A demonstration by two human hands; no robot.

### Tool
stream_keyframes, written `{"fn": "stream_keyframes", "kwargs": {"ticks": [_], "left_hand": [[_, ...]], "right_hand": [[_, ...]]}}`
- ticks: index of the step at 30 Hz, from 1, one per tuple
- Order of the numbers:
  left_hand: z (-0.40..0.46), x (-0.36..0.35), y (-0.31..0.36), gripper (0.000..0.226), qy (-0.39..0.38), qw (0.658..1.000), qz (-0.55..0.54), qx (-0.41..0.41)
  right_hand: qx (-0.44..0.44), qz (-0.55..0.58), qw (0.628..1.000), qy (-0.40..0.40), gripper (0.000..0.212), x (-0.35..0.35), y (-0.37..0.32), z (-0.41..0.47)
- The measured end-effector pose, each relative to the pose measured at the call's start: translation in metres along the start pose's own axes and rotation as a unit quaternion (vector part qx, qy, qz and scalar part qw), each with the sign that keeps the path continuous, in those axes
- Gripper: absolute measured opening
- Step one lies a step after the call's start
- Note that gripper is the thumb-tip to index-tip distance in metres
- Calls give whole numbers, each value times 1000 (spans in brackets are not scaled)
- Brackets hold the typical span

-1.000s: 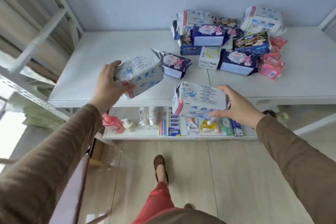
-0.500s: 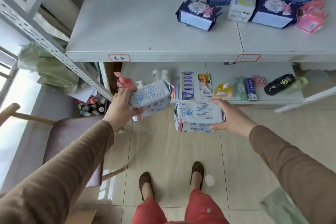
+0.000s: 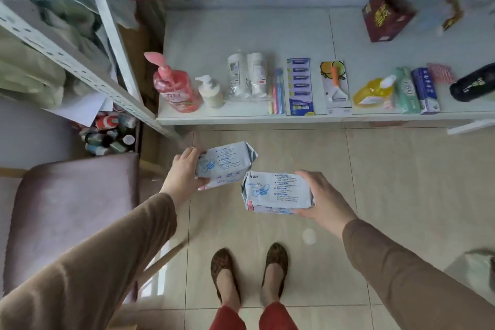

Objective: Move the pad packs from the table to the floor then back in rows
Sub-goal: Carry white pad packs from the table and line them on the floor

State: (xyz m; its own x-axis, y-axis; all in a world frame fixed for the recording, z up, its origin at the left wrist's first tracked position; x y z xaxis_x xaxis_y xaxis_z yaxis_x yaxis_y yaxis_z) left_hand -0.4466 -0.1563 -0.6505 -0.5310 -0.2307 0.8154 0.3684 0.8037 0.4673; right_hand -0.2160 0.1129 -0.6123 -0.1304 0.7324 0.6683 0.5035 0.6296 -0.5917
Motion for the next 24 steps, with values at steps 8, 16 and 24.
{"fn": "stream_keyframes", "kwargs": {"ticks": [8,16,24], "left_hand": [[99,-140,-70,74,17,1000,-12,3],[196,-240,-118,77,17,1000,-11,-13],[275,-293,-136,78,14,999,-2,-29]], "right_hand": [[17,1,1000,-12,82,-123,85,98],[17,22,1000,-10,81,-202,150,191],[37,22,999,-10,78,-250,190,262]]}}
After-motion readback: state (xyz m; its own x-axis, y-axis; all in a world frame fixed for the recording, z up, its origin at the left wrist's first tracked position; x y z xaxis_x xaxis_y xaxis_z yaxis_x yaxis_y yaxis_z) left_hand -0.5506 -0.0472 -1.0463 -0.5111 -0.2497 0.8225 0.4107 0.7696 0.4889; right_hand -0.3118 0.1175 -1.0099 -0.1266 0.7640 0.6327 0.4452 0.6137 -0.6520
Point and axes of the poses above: each hand's wrist, its own z-axis towards the middle knuckle, its own x-axis out of the back of the hand, y = z × x, the point moved 2 cm from there along z, towards the middle knuckle, and after that the axes turned 2 degrees about x, right-handed, at the moved point
